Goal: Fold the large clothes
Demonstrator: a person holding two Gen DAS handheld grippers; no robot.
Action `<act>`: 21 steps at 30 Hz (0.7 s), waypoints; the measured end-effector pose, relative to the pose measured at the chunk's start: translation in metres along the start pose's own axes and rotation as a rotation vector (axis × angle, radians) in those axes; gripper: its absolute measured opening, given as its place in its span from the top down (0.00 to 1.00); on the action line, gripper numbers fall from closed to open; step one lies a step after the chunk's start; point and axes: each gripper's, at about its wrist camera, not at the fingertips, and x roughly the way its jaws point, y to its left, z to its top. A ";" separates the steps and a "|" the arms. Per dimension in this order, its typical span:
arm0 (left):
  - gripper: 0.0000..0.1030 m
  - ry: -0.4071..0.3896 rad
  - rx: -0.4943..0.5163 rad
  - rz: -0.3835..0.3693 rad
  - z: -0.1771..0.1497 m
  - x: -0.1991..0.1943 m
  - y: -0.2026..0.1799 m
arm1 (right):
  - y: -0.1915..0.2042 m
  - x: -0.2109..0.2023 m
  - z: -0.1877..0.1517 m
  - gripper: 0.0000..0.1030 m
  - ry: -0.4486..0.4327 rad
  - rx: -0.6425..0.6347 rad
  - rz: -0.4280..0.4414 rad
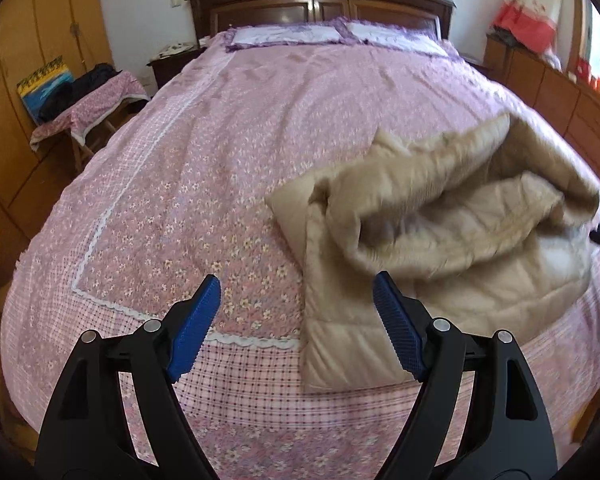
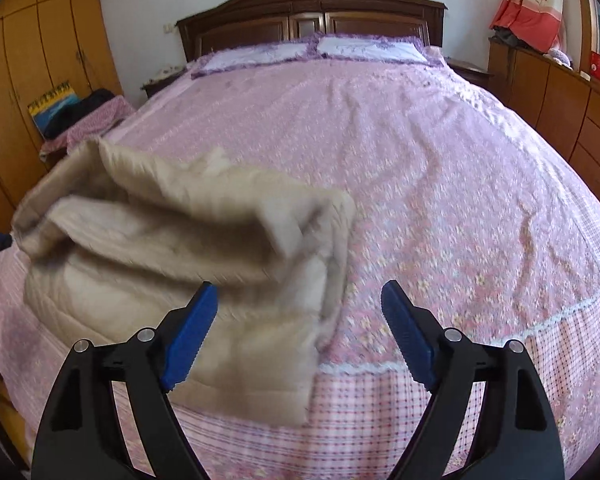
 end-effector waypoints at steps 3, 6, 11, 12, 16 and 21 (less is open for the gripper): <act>0.24 0.010 0.071 -0.032 0.001 0.014 -0.011 | -0.004 0.011 -0.002 0.21 0.013 -0.007 0.007; 0.24 0.002 0.105 -0.045 0.009 0.028 -0.024 | -0.004 0.024 0.003 0.21 0.013 -0.022 0.011; 0.24 -0.034 0.081 -0.070 0.034 0.043 -0.031 | -0.010 0.043 0.021 0.21 0.015 0.080 0.098; 0.24 -0.041 0.075 -0.072 0.038 0.045 -0.031 | -0.012 0.046 0.026 0.21 0.009 0.102 0.116; 0.24 -0.048 0.012 -0.101 0.054 0.062 -0.027 | -0.013 0.053 0.042 0.21 -0.007 0.148 0.148; 0.24 -0.046 -0.082 -0.136 0.065 0.088 -0.017 | -0.014 0.068 0.053 0.21 0.009 0.221 0.183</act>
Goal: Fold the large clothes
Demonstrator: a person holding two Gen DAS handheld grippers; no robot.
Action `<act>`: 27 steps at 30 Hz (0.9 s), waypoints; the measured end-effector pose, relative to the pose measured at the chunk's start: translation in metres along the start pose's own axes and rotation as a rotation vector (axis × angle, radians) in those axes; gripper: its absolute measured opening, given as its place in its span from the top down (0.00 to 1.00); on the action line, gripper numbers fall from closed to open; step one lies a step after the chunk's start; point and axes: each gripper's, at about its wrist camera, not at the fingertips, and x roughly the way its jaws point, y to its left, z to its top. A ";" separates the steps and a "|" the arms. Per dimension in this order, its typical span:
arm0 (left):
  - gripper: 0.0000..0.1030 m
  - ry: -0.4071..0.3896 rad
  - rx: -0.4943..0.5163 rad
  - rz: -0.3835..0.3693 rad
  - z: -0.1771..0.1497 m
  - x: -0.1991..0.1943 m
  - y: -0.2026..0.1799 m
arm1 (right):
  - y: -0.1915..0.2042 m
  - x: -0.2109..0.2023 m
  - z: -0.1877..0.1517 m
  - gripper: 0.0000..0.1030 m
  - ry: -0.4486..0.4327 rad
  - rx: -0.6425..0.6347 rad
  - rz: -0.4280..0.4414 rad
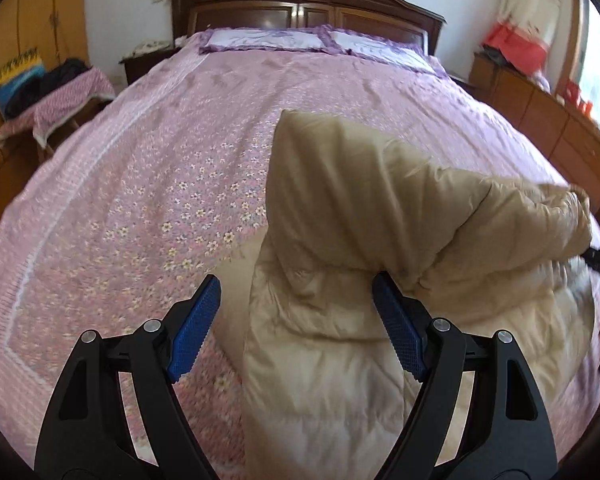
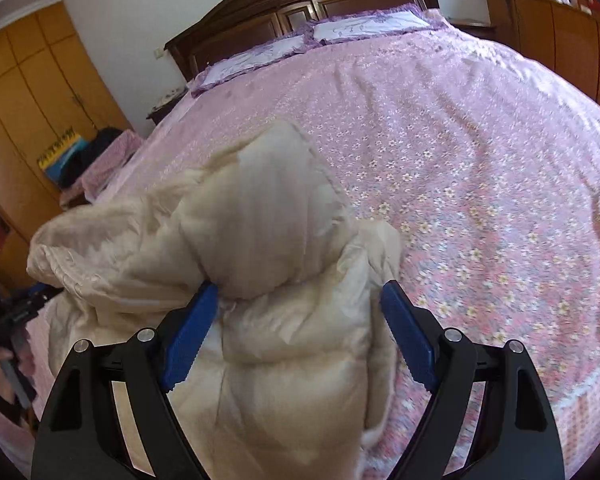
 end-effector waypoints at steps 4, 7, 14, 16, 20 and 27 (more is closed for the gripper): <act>0.24 0.008 -0.084 -0.044 0.003 0.018 0.012 | -0.010 0.011 0.004 0.20 0.013 0.098 0.037; 0.26 0.017 -0.142 -0.098 0.005 0.029 0.017 | -0.014 0.013 0.006 0.22 0.015 0.141 0.053; 0.90 -0.009 -0.202 -0.128 0.008 0.025 0.024 | -0.009 0.007 0.012 0.65 0.000 0.126 0.042; 0.91 -0.047 -0.223 -0.133 0.016 0.016 0.027 | -0.006 0.001 0.019 0.77 -0.027 0.129 0.064; 0.91 -0.087 -0.157 -0.026 0.036 0.015 0.014 | 0.009 -0.005 0.039 0.85 -0.091 0.122 0.083; 0.91 -0.010 -0.153 0.074 0.052 0.063 0.015 | 0.021 0.035 0.062 0.85 -0.059 0.092 -0.066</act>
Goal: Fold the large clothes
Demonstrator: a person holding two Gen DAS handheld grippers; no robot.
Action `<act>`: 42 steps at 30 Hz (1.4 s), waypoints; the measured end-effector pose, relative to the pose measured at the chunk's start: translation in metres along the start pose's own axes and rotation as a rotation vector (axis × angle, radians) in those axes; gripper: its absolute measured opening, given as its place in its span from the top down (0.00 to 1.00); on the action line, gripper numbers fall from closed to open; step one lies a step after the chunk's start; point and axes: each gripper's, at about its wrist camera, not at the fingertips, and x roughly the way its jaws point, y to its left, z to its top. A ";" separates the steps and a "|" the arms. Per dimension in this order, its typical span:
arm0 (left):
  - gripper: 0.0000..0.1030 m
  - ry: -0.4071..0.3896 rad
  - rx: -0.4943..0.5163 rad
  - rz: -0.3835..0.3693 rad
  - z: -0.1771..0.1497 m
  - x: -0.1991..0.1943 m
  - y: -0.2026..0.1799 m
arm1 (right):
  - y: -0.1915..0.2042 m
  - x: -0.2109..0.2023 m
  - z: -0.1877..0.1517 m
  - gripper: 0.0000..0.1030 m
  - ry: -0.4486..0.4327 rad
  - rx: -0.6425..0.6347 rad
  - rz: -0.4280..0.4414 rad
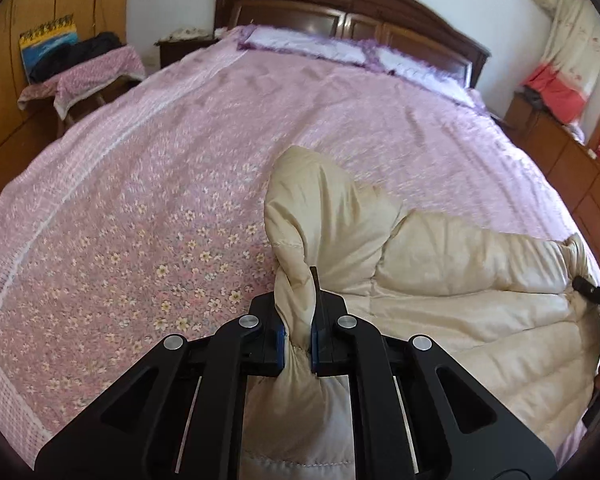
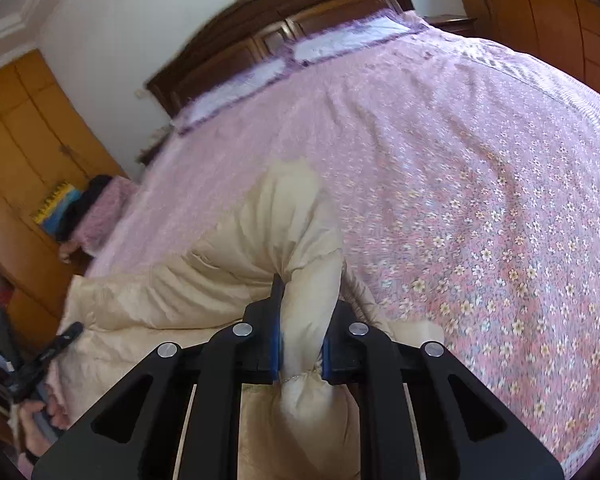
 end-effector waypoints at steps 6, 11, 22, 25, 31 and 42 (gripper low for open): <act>0.88 0.053 0.032 0.055 0.000 0.033 -0.008 | -0.007 0.038 -0.005 0.83 0.073 -0.021 -0.100; 0.85 0.084 0.000 0.052 -0.005 0.050 -0.002 | -0.016 0.058 -0.007 0.77 0.109 -0.013 -0.113; 0.53 0.102 -0.076 0.011 0.002 0.030 0.014 | -0.030 0.056 -0.004 0.53 0.093 0.072 -0.060; 0.41 0.083 -0.075 -0.034 0.000 0.007 0.015 | -0.034 0.036 -0.004 0.41 0.080 0.079 -0.033; 0.28 0.061 -0.036 -0.075 -0.021 -0.039 0.016 | -0.045 -0.014 -0.018 0.28 0.058 0.077 -0.019; 0.26 0.100 -0.087 -0.088 -0.083 -0.079 0.045 | -0.064 -0.069 -0.071 0.21 0.099 0.135 0.051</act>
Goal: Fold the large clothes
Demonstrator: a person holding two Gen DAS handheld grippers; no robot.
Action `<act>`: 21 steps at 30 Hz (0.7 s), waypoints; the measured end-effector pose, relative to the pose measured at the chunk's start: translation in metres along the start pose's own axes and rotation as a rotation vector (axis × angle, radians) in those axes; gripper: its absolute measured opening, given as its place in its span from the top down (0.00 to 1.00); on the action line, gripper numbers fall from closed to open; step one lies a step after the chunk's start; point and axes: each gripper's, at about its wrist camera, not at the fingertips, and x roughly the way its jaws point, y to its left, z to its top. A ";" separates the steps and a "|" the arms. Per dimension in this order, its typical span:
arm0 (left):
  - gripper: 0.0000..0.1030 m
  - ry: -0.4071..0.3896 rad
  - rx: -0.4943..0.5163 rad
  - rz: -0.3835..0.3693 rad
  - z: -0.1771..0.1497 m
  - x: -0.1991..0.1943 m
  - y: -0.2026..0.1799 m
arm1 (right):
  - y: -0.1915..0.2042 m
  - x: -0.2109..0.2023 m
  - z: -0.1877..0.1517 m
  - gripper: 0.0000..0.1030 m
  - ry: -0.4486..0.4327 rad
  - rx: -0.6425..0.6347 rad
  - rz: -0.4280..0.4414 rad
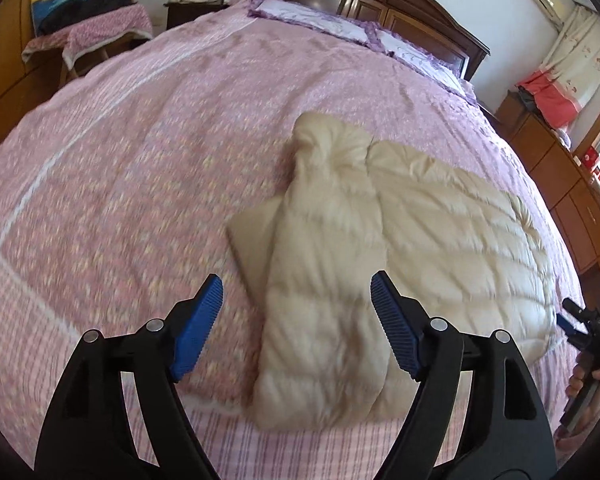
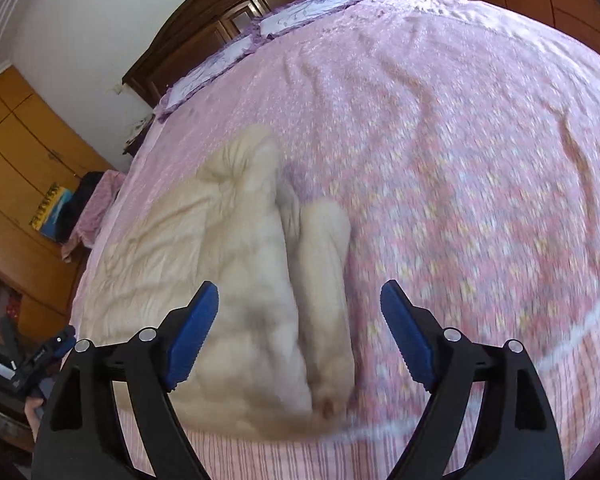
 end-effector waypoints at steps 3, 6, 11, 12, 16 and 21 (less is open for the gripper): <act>0.26 0.016 -0.030 0.006 -0.012 0.001 0.010 | -0.004 0.001 -0.018 0.20 0.027 0.015 0.017; 0.26 0.029 -0.055 0.021 -0.020 0.007 0.019 | -0.007 0.005 -0.028 0.20 0.048 0.027 0.025; 0.26 0.050 -0.121 -0.060 -0.029 0.019 0.027 | -0.010 0.021 -0.034 0.19 0.078 0.063 0.030; 0.26 0.055 -0.135 -0.094 -0.030 0.021 0.027 | -0.010 0.023 -0.033 0.18 0.080 0.067 0.032; 0.26 0.080 -0.176 -0.188 -0.036 0.032 0.023 | -0.009 0.031 -0.029 0.18 0.090 0.078 0.039; 0.26 0.113 -0.210 -0.250 -0.040 0.046 0.013 | -0.005 0.040 -0.025 0.17 0.100 0.083 0.046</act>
